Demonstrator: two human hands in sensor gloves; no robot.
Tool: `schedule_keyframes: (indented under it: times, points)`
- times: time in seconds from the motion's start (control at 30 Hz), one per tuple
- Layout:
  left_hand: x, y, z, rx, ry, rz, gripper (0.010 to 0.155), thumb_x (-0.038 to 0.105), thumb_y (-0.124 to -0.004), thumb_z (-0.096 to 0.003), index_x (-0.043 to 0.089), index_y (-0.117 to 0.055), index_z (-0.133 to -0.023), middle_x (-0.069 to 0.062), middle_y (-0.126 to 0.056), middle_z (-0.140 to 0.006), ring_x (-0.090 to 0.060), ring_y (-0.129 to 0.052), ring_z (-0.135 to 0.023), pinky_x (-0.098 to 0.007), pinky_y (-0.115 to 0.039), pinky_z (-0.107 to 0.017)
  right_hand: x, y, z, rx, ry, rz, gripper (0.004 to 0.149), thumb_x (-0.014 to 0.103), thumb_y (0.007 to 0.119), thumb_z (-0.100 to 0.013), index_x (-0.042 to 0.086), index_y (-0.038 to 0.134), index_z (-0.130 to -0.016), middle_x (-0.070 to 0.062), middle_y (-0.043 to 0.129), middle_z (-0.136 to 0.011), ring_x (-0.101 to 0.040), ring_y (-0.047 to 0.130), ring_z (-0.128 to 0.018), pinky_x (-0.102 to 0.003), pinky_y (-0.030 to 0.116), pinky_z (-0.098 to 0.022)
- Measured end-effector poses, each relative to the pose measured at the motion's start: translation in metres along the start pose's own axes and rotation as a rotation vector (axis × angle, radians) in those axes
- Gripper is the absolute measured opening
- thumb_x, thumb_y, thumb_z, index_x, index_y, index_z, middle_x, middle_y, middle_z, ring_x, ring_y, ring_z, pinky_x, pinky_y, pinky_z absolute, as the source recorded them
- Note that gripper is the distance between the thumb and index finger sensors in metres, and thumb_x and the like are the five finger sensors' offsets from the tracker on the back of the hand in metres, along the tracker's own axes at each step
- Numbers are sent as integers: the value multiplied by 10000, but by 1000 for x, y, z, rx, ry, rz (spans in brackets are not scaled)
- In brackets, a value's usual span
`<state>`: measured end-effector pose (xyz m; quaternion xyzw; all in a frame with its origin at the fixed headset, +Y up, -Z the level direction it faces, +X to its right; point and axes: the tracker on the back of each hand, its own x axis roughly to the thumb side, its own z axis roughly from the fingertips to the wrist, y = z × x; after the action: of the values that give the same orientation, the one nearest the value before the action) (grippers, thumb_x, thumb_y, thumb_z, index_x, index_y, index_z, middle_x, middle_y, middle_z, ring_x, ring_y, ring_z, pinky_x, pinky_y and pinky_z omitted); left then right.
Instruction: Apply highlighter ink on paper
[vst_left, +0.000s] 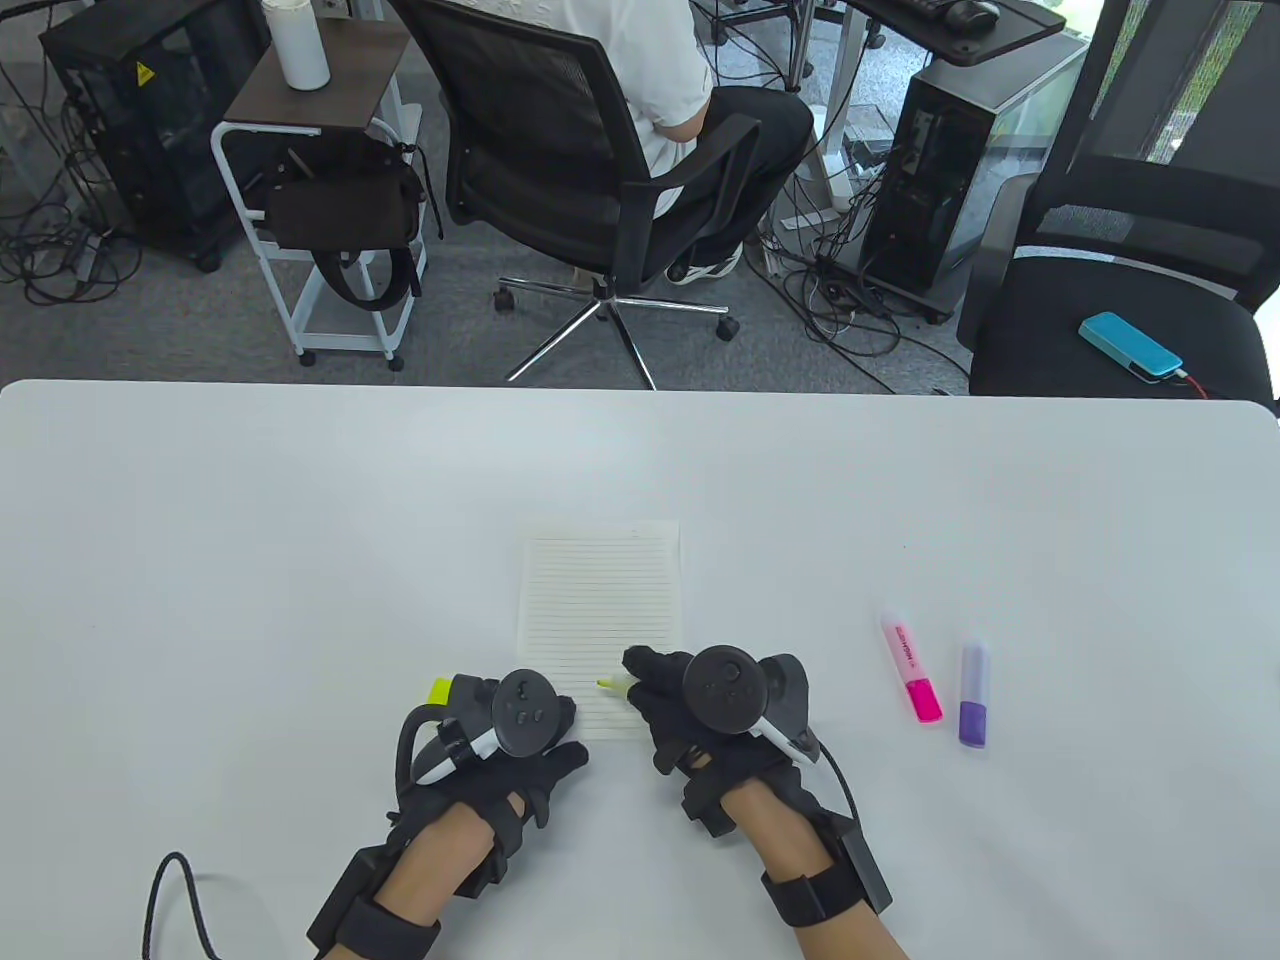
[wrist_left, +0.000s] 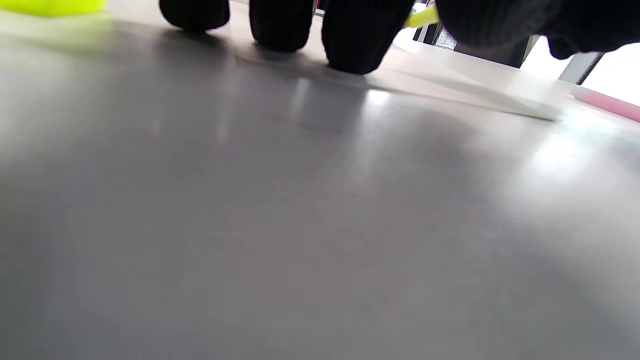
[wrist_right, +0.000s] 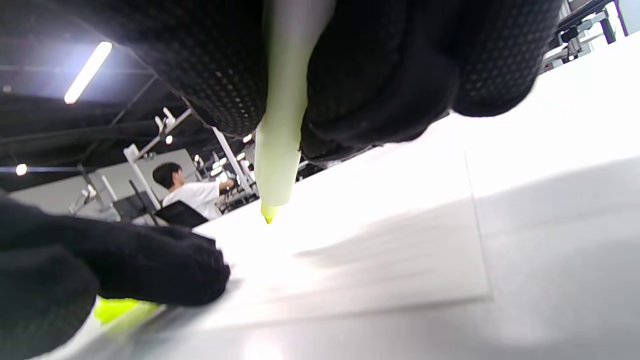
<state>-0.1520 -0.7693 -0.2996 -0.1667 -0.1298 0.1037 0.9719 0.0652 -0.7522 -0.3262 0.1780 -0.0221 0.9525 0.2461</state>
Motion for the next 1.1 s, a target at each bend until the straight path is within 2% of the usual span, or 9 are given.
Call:
schedule_keyframes:
  times: [0.6,0.97,1.1]
  points:
    - [-1,-1,0,-43,3,32,677,602,-646,-459,292,-625,-1059,-63,-466,-1168,-499,-490,-1027,-683,-383,-704,5,9,-2,41,14,42,423,301,900,-455,183,887,-862,-167,988,-657,-303,984,-333,-570,792,-484]
    - [-1,-2,0,-74,5,40,690,605,-639,-461,292,-582,-1072,-64,-404,-1177,-496,-446,-1034,-678,-376,-707,8,5,0,79,43,10,389,303,922,-440,151,937,-798,-177,1021,-573,-286,983,-244,-554,823,-446]
    - [-2,-2,0,-78,3,39,692,606,-638,-461,294,-572,-1075,-62,-394,-1178,-495,-438,-1035,-676,-381,-708,8,5,2,35,36,-5,395,310,906,-450,151,927,-812,-170,1015,-584,-283,983,-258,-555,818,-452]
